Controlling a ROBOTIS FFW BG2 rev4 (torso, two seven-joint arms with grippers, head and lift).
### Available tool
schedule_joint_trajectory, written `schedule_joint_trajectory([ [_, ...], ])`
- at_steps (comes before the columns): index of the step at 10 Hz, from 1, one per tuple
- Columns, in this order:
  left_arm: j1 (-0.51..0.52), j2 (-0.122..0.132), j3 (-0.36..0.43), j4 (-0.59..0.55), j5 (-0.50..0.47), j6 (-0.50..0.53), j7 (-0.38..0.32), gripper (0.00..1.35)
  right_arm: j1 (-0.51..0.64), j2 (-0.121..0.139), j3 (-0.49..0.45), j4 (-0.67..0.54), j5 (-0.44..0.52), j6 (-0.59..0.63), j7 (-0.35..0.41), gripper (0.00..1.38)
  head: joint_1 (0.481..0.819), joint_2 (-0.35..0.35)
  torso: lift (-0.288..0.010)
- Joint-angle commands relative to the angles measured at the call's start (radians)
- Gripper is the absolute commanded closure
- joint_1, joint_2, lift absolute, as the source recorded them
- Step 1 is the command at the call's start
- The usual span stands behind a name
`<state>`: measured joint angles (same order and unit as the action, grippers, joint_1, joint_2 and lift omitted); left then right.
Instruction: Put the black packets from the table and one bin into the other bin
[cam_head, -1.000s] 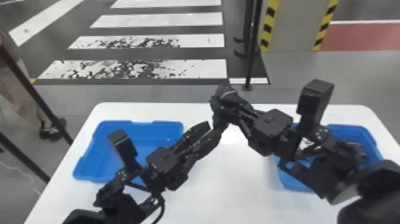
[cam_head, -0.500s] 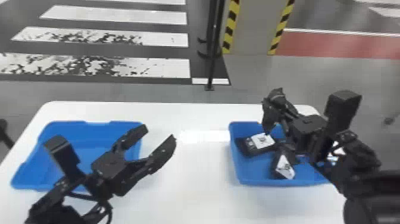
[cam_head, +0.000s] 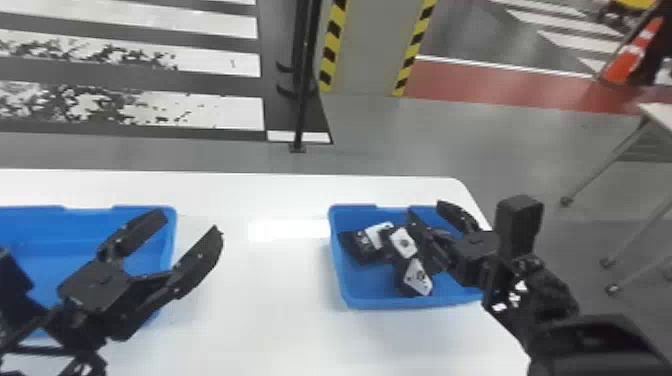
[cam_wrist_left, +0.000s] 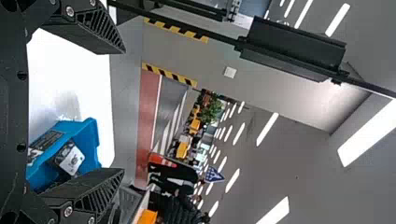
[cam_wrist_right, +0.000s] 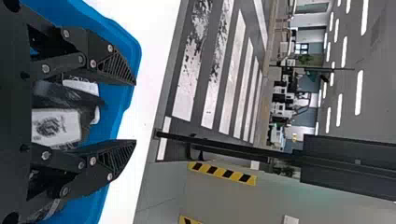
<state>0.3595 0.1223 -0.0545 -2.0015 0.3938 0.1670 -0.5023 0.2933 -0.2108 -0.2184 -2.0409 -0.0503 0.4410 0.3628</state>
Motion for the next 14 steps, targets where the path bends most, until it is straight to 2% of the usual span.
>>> schedule_joint_trajectory([
  [1,0.031,-0.015,0.025,0.0,-0.007,-0.047,0.021,0.14,0.072,0.019,-0.035,-0.017,-0.026,-0.166,0.004,0.12,0.695,-0.248,-0.11],
  [2,0.053,-0.026,0.05,0.0,-0.027,-0.101,0.044,0.14,0.104,0.027,-0.039,0.012,-0.085,-0.281,0.036,0.16,0.695,-0.243,-0.11],
  [3,0.085,-0.041,0.076,0.0,-0.069,-0.177,0.083,0.14,0.131,0.036,-0.037,0.012,-0.105,-0.328,0.062,0.16,0.695,-0.221,-0.11],
  [4,0.124,-0.062,0.114,0.0,-0.103,-0.219,0.139,0.14,0.156,0.047,-0.031,0.003,-0.119,-0.331,0.076,0.16,0.695,-0.181,-0.11],
  [6,0.227,-0.073,0.12,0.015,-0.16,-0.408,0.335,0.14,0.239,0.06,-0.003,-0.059,-0.149,-0.328,0.054,0.16,0.695,-0.106,-0.11],
  [7,0.252,-0.084,0.138,0.017,-0.204,-0.422,0.373,0.14,0.274,0.07,-0.003,-0.093,-0.163,-0.304,0.042,0.16,0.695,-0.052,-0.11],
  [9,0.261,-0.09,0.138,0.037,-0.248,-0.464,0.392,0.14,0.337,0.071,0.005,-0.177,-0.157,-0.294,-0.015,0.16,0.695,-0.01,-0.11],
  [14,0.261,-0.082,0.12,0.042,-0.23,-0.467,0.39,0.15,0.337,0.071,0.005,-0.189,-0.145,-0.277,-0.016,0.17,0.695,-0.003,-0.11],
])
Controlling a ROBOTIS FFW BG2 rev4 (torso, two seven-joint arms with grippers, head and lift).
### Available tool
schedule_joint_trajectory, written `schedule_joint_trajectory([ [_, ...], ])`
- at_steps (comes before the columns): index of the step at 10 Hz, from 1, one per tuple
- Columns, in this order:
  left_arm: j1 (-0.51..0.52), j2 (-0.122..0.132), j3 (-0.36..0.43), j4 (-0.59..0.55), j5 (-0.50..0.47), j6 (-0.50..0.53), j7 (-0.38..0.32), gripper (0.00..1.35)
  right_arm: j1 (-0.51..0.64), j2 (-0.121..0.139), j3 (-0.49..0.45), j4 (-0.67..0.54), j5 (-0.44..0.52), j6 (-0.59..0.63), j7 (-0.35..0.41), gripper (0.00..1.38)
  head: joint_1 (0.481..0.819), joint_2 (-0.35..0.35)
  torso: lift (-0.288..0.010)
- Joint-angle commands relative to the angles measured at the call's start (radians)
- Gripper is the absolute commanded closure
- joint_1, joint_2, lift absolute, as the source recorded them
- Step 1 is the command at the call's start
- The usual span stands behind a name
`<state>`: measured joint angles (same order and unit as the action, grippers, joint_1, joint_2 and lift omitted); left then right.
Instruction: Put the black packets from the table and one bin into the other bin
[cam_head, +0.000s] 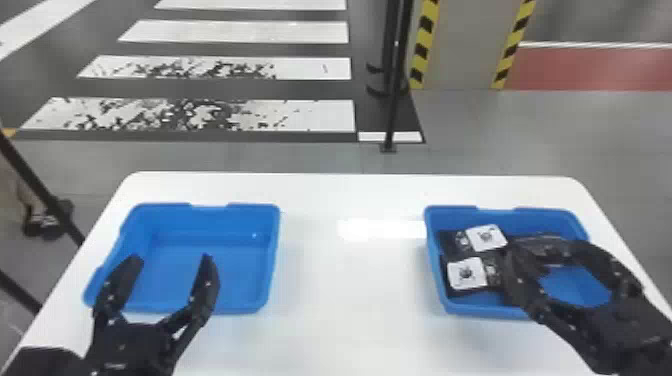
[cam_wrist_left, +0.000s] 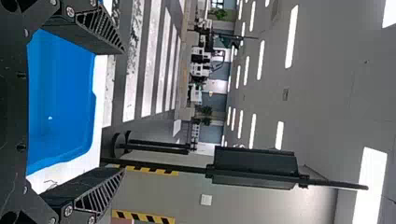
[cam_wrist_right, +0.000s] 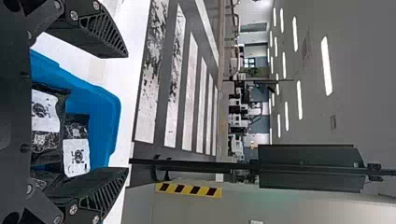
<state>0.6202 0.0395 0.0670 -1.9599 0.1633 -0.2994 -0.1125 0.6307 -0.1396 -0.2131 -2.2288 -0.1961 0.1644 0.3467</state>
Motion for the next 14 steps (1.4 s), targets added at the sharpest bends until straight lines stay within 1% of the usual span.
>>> schedule_joint_trajectory([
  [1,-0.002,0.002,-0.001,0.0,-0.002,0.0,-0.003,0.15,0.002,0.0,0.002,-0.008,0.007,0.0,-0.002,0.17,0.695,-0.007,-0.11],
  [3,-0.002,0.003,-0.005,0.0,-0.002,0.002,-0.006,0.15,0.015,0.0,0.004,-0.04,0.029,0.01,-0.011,0.17,0.695,-0.01,-0.11],
  [9,-0.004,0.003,0.001,0.0,0.0,-0.005,-0.015,0.15,0.017,0.0,0.008,-0.045,0.027,0.007,-0.014,0.17,0.695,-0.003,-0.11],
  [14,-0.007,0.003,-0.001,0.0,0.006,0.0,-0.019,0.15,0.015,-0.006,0.018,-0.045,0.035,0.0,-0.014,0.17,0.695,0.0,-0.11],
])
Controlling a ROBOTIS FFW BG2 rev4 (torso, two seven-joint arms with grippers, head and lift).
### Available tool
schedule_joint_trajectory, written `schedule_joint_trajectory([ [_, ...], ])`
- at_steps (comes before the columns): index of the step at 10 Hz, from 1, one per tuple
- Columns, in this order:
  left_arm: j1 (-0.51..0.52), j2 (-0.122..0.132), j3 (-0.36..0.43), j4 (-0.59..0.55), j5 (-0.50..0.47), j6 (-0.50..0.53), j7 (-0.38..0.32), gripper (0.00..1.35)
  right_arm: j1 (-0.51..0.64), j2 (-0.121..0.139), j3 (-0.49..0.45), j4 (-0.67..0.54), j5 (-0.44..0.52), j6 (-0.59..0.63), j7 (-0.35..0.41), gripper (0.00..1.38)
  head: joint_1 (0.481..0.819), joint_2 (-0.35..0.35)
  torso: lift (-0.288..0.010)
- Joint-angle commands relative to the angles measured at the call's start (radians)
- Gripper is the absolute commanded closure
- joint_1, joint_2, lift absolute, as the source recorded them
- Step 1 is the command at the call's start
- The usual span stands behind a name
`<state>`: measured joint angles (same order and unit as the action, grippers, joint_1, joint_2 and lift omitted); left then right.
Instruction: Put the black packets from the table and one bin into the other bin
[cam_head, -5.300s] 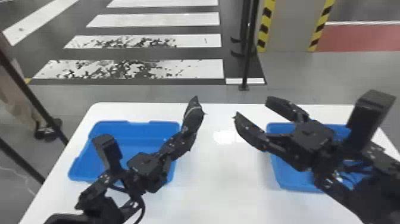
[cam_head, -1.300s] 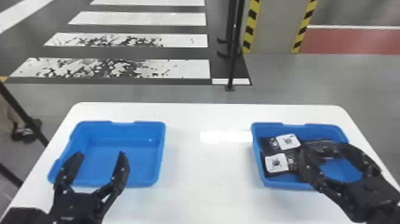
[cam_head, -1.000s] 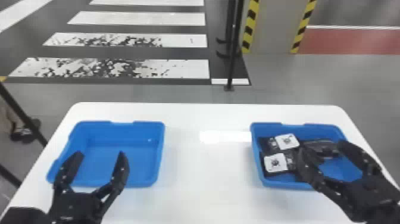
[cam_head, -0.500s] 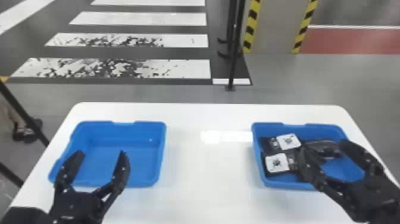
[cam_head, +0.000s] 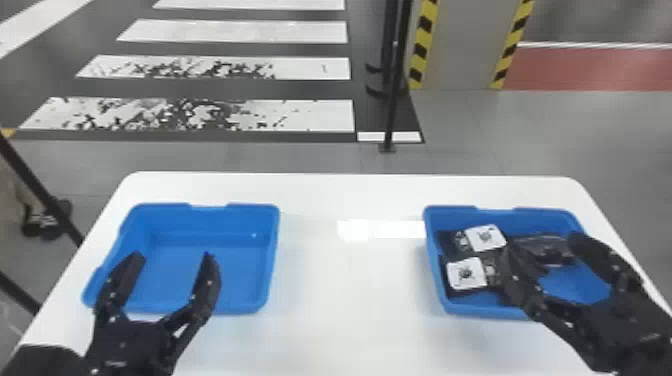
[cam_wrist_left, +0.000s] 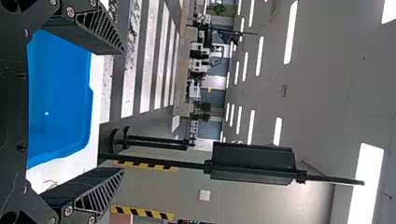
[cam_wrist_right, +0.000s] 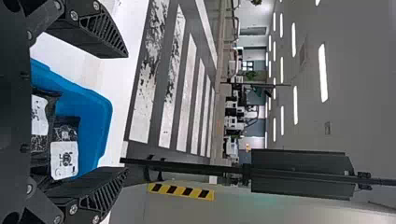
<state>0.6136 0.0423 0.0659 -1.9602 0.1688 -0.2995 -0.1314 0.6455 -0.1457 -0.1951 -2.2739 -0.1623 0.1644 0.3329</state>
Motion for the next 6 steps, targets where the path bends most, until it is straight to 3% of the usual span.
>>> schedule_joint_trajectory([
  [1,0.0,-0.001,0.002,0.0,0.001,0.002,-0.001,0.15,0.0,-0.002,0.002,0.002,0.003,0.0,0.0,0.17,0.695,0.0,-0.11],
  [6,0.0,-0.001,0.002,0.0,0.007,0.007,-0.004,0.15,-0.003,-0.002,0.006,0.002,0.007,0.0,0.0,0.17,0.695,0.004,-0.11],
])
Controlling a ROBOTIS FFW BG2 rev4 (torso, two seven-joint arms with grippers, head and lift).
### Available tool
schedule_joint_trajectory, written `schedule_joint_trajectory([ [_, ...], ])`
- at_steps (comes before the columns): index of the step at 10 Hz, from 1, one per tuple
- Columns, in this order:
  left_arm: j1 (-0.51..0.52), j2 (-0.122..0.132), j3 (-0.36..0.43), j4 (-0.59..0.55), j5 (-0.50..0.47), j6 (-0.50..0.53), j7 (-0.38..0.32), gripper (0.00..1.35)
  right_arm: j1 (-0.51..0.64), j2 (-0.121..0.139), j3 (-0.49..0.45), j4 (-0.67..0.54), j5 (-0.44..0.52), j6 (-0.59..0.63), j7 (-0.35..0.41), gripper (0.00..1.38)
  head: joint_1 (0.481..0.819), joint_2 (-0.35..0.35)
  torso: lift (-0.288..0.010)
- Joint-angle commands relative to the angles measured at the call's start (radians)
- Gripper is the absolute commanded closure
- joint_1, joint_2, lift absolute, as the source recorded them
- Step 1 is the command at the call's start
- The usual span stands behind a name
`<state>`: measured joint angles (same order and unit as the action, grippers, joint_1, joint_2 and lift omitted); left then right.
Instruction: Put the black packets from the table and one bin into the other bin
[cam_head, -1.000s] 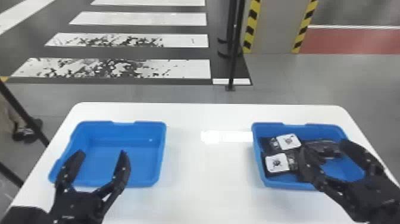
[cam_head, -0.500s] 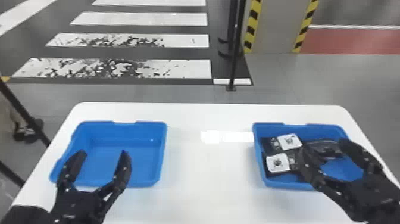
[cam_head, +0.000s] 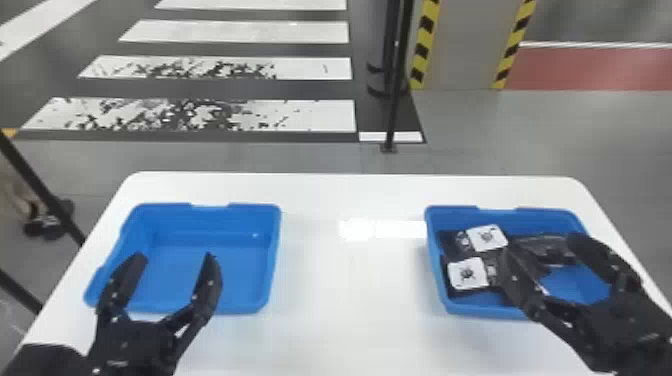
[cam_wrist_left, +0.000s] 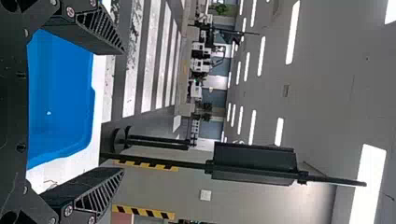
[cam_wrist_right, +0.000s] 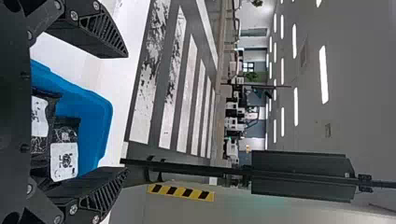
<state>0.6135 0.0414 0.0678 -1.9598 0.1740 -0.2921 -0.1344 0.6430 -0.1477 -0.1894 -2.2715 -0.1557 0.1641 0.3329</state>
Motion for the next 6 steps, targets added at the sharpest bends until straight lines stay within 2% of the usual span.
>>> schedule_joint_trajectory([
  [1,0.0,0.0,0.002,0.0,0.001,-0.002,-0.001,0.15,0.0,0.0,0.0,0.0,-0.002,-0.007,0.0,0.17,0.695,0.005,-0.11],
  [6,0.0,-0.002,0.006,0.0,0.003,-0.005,-0.002,0.15,0.0,-0.003,0.002,-0.005,0.006,-0.024,0.0,0.16,0.695,0.008,-0.11],
])
